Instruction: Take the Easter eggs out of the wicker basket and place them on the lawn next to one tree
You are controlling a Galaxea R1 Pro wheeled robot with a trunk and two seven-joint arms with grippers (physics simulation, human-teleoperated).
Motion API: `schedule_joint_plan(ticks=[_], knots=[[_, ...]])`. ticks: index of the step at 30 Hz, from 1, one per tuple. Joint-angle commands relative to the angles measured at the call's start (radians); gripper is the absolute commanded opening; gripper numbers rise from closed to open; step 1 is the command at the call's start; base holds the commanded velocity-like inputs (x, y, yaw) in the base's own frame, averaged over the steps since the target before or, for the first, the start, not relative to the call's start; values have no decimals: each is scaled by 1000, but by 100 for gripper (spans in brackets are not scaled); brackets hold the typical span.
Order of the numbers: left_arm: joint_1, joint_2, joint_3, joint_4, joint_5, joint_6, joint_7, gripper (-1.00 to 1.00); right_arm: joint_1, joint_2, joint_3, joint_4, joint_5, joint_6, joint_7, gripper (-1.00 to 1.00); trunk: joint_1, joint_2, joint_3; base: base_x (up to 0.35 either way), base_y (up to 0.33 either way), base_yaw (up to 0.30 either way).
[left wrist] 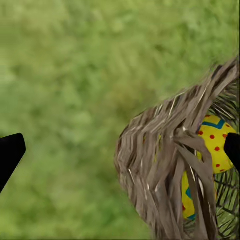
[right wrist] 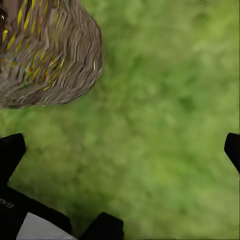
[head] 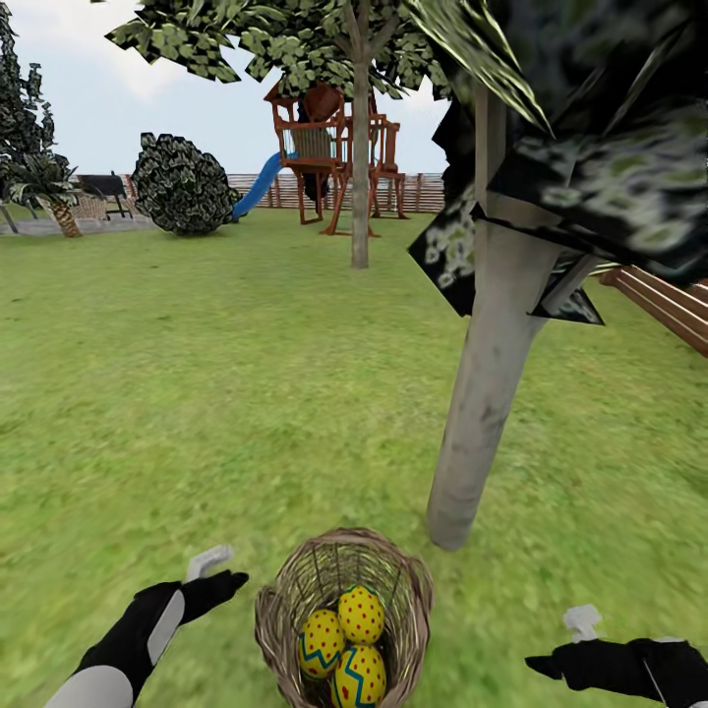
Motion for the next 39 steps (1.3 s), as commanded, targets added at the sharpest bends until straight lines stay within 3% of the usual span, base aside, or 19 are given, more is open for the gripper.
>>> schedule_joint_plan(ticks=[1,3,4,5,8,11,15,20,24,29,32,39], knots=[[1,4,25,-2,5,8,-35,100,-2,33,0,-10,12,23,6,100,-4,7,2,0,0,0],[2,31,58,-1,5,8,-120,100,-3,100,73,-80,15,80,8,100,-12,21,9,0,0,0],[2,38,61,1,5,8,-135,100,-3,117,89,-114,15,97,10,100,-16,28,12,0,0,0],[4,54,65,5,5,7,-166,100,-3,165,109,-229,11,146,15,100,-19,35,15,0,0,0],[7,73,71,9,5,8,-195,100,1,234,117,-403,10,199,38,100,-31,56,24,0,0,0],[10,79,112,11,5,7,-223,100,16,303,119,-567,15,219,100,100,-35,63,27,0,0,0],[13,82,183,39,4,6,-245,100,62,356,120,-733,16,233,155,100,-35,63,27,0,0,0],[13,81,206,53,3,6,-251,100,82,376,121,-832,16,282,171,100,-35,63,27,0,0,0],[13,81,208,55,3,6,-251,100,84,377,121,-848,18,296,225,100,-35,63,27,0,0,0],[13,81,209,57,4,6,-252,100,86,377,121,-856,19,298,241,100,-35,63,27,0,0,0],[13,81,208,58,4,6,-252,100,116,380,132,-882,18,298,288,100,-35,63,27,0,0,0],[13,81,209,57,5,6,-252,100,210,388,359,-990,14,331,325,100,-35,63,27,0,0,0]])
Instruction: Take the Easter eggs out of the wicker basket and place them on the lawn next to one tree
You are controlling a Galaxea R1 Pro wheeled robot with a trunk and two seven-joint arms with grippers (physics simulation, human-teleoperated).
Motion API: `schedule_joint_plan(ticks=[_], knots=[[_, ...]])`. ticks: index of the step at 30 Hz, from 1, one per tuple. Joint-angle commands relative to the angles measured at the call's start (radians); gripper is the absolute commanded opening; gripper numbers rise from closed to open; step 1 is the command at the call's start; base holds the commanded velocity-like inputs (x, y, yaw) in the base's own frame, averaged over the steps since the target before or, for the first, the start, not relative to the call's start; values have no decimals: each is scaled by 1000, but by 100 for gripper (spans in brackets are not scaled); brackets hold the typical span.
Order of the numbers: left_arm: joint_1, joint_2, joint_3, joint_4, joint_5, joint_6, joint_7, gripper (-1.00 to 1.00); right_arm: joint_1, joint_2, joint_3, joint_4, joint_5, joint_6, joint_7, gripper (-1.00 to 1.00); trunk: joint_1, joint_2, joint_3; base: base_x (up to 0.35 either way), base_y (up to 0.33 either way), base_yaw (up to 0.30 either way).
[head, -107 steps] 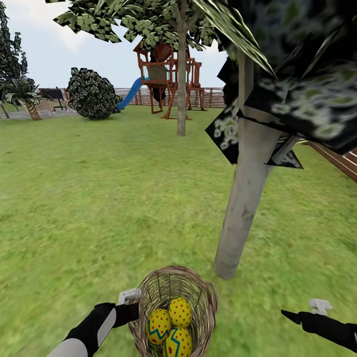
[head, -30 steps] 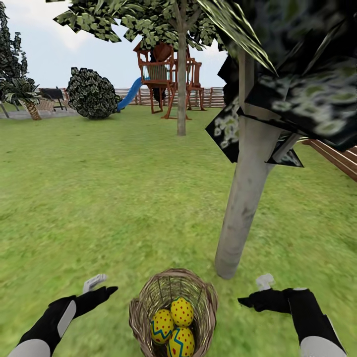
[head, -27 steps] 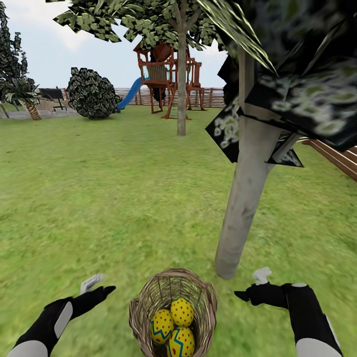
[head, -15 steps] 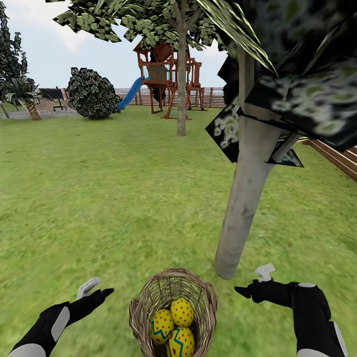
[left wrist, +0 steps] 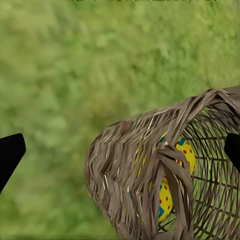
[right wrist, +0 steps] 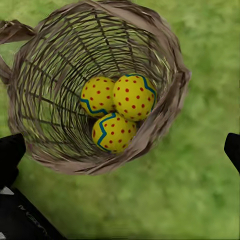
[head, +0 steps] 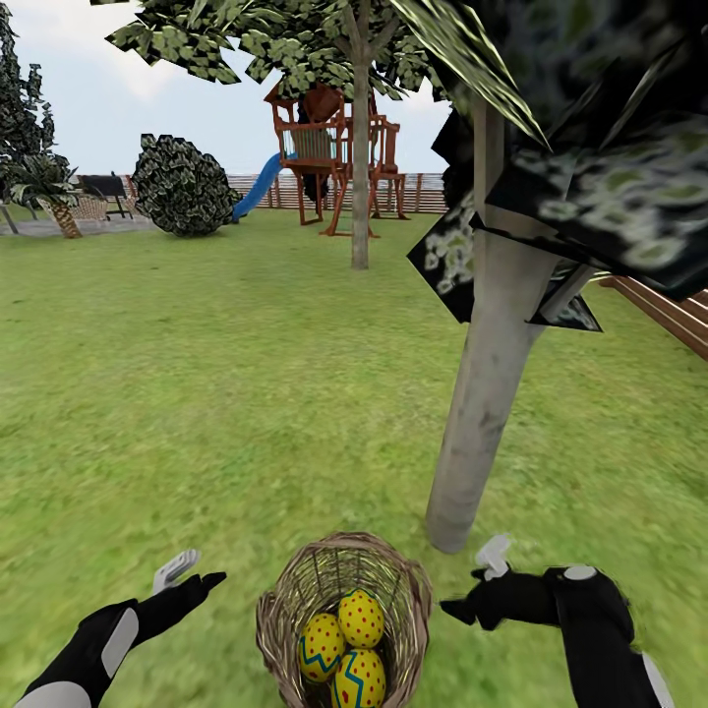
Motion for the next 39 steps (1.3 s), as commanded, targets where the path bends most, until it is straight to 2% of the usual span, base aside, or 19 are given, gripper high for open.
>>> schedule_joint_plan(ticks=[1,7,10,12,13,15,18,19,20,24,26,29,30,32,34,36,39], knots=[[-1,0,5,0,6,9,-3,100,3,2,31,-5,5,28,7,100,0,0,-1,0,0,0],[-1,1,12,-1,6,9,-8,100,8,5,236,-21,4,154,-21,100,0,0,-1,0,0,0],[-1,3,26,-1,5,9,-48,100,8,10,357,-22,3,236,-95,100,0,0,-1,0,0,0],[-1,6,40,-1,4,9,-106,100,6,15,439,-22,-3,296,-180,100,0,0,-1,0,0,0],[-1,9,42,-2,3,9,-117,100,5,16,452,-22,-4,306,-195,100,0,0,-1,0,0,0],[-1,40,51,-8,6,13,-178,100,-2,22,498,-21,-6,345,-254,100,0,0,-1,0,0,0],[-2,72,59,-17,7,47,-286,100,-7,38,522,-18,-1,367,-297,100,0,0,-1,0,0,0],[-3,79,65,-29,7,67,-336,100,-8,43,537,-17,0,377,-321,100,0,0,-1,0,0,0],[-4,85,79,-80,7,112,-453,100,-9,47,580,-16,-4,400,-389,100,0,0,-1,0,0,0],[-4,88,101,-250,6,258,-686,100,-16,53,639,-10,-17,426,-587,100,0,0,-1,0,0,0],[-4,88,135,-294,7,285,-729,100,-31,56,660,11,-22,429,-633,100,0,0,-1,0,0,0],[-7,86,246,-352,11,304,-765,100,-61,58,684,83,-26,429,-691,100,0,0,-1,0,0,0],[-8,85,300,-377,22,312,-788,100,-72,59,688,119,-31,429,-722,100,0,0,-1,0,0,0],[-8,85,347,-392,38,319,-828,100,-84,59,692,149,-53,428,-762,100,0,0,-1,0,0,0],[-8,84,370,-404,46,322,-875,100,-92,59,704,164,-103,426,-798,100,0,0,-1,0,0,0],[-8,83,375,-408,48,324,-910,100,-94,59,740,166,-143,426,-812,100,0,0,-1,0,0,0],[-8,80,372,-410,49,326,-935,100,-95,59,866,163,-172,428,-820,100,0,0,-1,0,0,0]])
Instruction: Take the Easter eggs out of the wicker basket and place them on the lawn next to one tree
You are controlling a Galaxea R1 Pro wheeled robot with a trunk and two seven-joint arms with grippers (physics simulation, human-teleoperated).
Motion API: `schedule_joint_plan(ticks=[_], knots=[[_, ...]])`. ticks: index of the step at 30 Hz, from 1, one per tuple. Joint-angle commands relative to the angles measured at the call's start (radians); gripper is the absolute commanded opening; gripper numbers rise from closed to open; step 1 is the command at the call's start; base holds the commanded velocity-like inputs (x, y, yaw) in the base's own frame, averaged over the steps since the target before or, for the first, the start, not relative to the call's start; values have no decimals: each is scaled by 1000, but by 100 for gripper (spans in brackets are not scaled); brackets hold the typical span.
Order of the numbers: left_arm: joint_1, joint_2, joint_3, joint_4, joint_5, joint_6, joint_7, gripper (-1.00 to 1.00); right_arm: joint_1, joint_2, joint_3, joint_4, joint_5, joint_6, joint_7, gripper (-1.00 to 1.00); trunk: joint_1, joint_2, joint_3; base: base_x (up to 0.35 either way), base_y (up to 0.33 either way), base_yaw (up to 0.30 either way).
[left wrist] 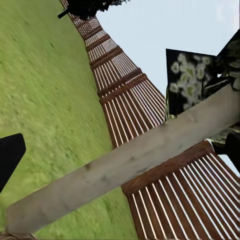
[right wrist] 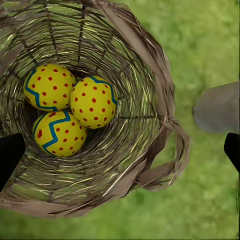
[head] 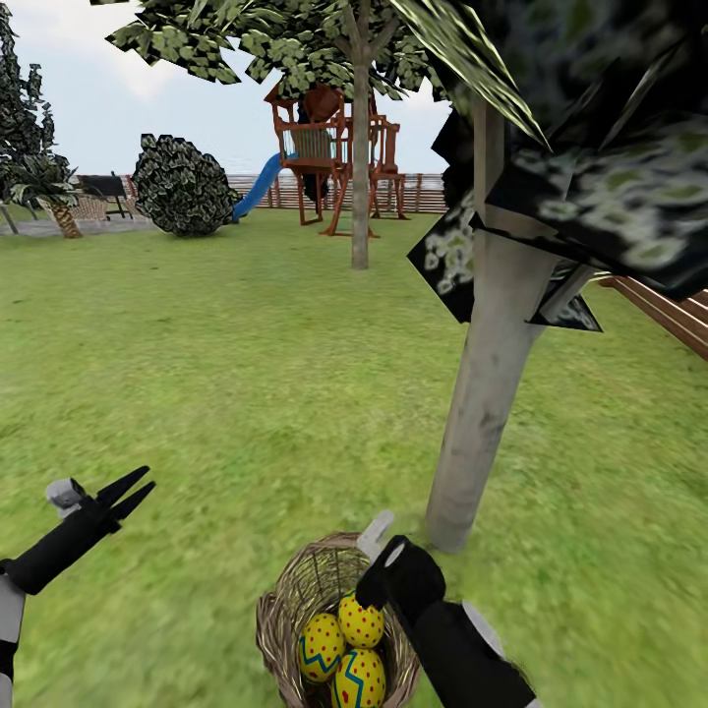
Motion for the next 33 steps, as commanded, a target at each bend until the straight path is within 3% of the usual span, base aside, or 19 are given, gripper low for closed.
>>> schedule_joint_plan(ticks=[1,5,18,22,27,29,30,33], knots=[[-1,0,1,0,1,11,-5,100,-1,0,20,-2,11,3,8,100,0,0,-1,0,0,0],[-1,-1,6,1,2,12,-9,100,-1,0,49,-6,5,2,9,100,0,0,-1,0,0,0],[-1,-5,6,3,11,14,-10,100,0,-5,57,-5,4,2,19,100,8,-14,-9,0,0,147],[-1,-5,6,2,11,14,-10,100,-4,-2,69,-5,7,1,93,100,23,-42,-21,0,0,11],[-1,-6,5,-1,11,70,-11,100,-124,0,73,118,-2,21,130,100,42,-77,-37,0,0,1],[-1,-6,5,-1,11,79,-11,100,-174,0,74,214,-38,29,131,100,50,-91,-43,0,0,0],[-1,-5,5,-1,11,82,-11,100,-190,0,74,250,-85,31,129,100,54,-98,-46,0,0,0],[-1,-5,4,0,11,84,-11,100,-217,0,74,306,-172,32,84,100,65,-119,-56,0,0,0]])
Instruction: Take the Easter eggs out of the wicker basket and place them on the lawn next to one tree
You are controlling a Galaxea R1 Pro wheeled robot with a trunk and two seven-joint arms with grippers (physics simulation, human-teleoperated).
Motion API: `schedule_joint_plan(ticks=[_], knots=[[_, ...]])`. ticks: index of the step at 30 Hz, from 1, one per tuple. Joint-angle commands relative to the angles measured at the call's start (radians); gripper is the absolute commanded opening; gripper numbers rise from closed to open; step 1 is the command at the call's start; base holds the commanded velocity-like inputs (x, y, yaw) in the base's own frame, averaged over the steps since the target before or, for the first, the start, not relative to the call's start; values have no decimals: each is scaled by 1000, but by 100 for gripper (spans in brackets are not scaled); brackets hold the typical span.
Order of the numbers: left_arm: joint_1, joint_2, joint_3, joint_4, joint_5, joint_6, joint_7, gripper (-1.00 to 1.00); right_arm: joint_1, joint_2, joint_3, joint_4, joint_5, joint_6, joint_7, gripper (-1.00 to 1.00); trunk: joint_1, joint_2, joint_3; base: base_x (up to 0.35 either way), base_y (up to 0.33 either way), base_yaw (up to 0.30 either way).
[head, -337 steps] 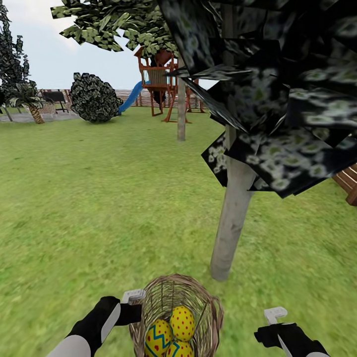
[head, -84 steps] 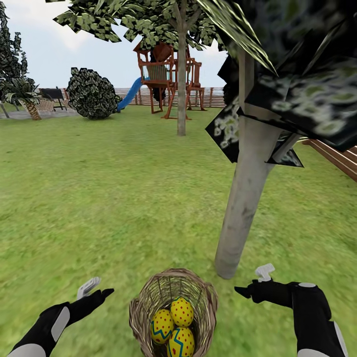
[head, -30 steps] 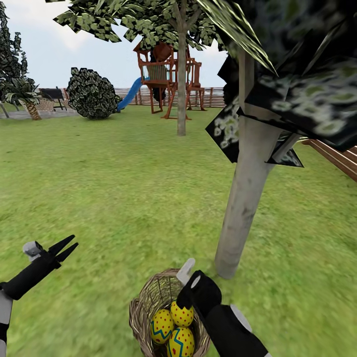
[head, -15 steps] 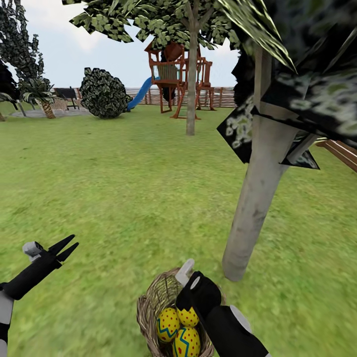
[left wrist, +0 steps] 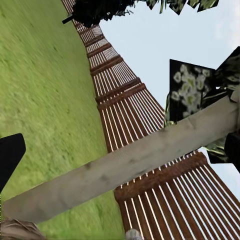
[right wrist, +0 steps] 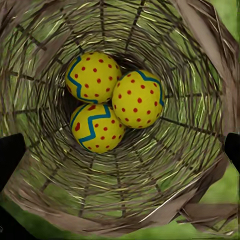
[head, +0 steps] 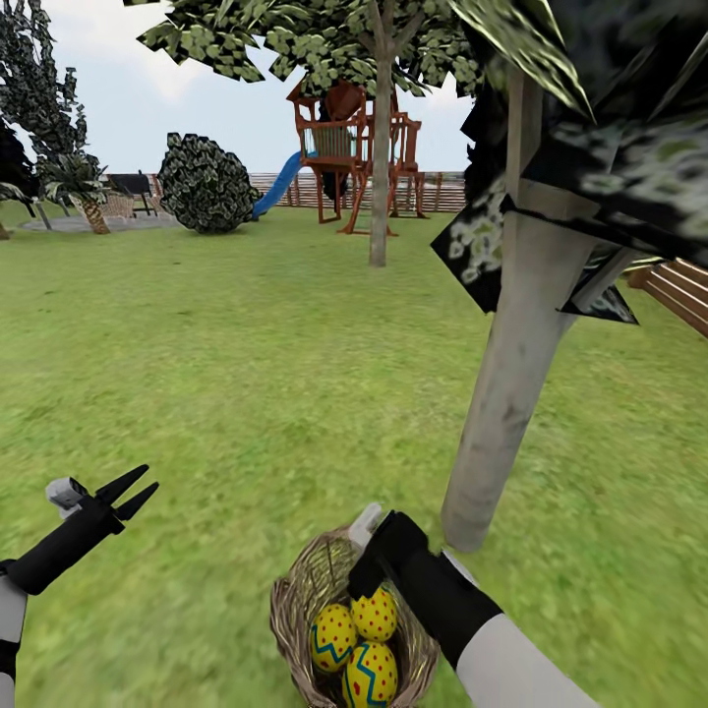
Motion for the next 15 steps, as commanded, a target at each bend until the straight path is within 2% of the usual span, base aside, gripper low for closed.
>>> schedule_joint_plan(ticks=[1,4,6,10,15], knots=[[-1,0,1,0,1,11,-3,100,-11,0,1,18,-11,2,-28,100,4,-8,-4,0,0,0],[0,-1,0,0,1,11,-3,100,-24,0,1,46,-67,-3,-126,100,15,-29,-14,0,0,0],[-1,-1,0,0,1,11,-3,100,-28,0,1,54,-127,-7,-167,100,23,-43,-20,0,0,0],[-1,-1,0,1,1,11,-3,100,-37,0,2,56,-153,-27,-190,100,38,-71,-32,0,0,0],[0,-6,-1,2,1,11,-2,100,-55,0,3,69,-171,-80,-258,100,57,-106,-48,0,0,0]])
